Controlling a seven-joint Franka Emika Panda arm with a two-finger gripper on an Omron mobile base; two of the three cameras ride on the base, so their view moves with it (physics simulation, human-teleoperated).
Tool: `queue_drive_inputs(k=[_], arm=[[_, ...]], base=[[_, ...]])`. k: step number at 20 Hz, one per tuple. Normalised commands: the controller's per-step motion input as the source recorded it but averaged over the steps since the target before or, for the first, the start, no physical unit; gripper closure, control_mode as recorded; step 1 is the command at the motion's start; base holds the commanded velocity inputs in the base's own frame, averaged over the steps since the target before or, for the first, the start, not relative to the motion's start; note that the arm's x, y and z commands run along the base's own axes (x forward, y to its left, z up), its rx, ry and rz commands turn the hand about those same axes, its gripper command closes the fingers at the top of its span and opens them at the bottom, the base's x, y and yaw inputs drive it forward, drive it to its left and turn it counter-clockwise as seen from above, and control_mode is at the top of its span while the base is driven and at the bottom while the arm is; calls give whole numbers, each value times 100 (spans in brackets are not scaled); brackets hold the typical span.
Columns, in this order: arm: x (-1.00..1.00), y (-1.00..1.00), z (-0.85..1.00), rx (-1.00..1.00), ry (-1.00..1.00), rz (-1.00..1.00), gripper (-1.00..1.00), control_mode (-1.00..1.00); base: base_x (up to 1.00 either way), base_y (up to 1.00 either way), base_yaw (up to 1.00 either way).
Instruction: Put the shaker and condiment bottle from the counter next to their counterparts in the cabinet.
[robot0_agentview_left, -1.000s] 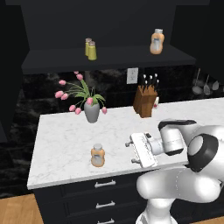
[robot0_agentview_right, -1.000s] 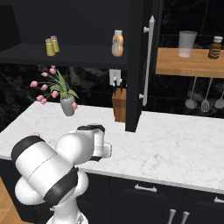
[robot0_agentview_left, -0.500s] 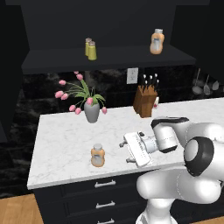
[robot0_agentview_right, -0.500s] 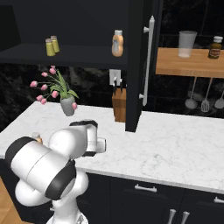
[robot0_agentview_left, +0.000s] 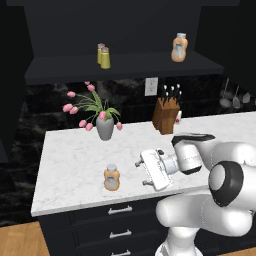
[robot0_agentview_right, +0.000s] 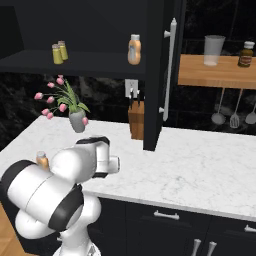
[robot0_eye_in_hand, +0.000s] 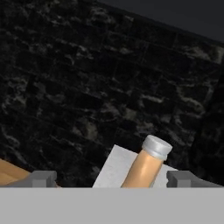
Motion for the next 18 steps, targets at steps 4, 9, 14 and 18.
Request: queue_drive_inputs(k=[4,9,14,18], arm=[[0,31,0,-3,0,-5,-100,-100],[-5,26,0,-11,4,0,-100,-100],[4,18,0,-12,14,-4,-100,-100],[9,0,0,-8,19,-12,-100,-100]], base=[[0,0,0],[0,0,0],[0,0,0],[0,0,0]])
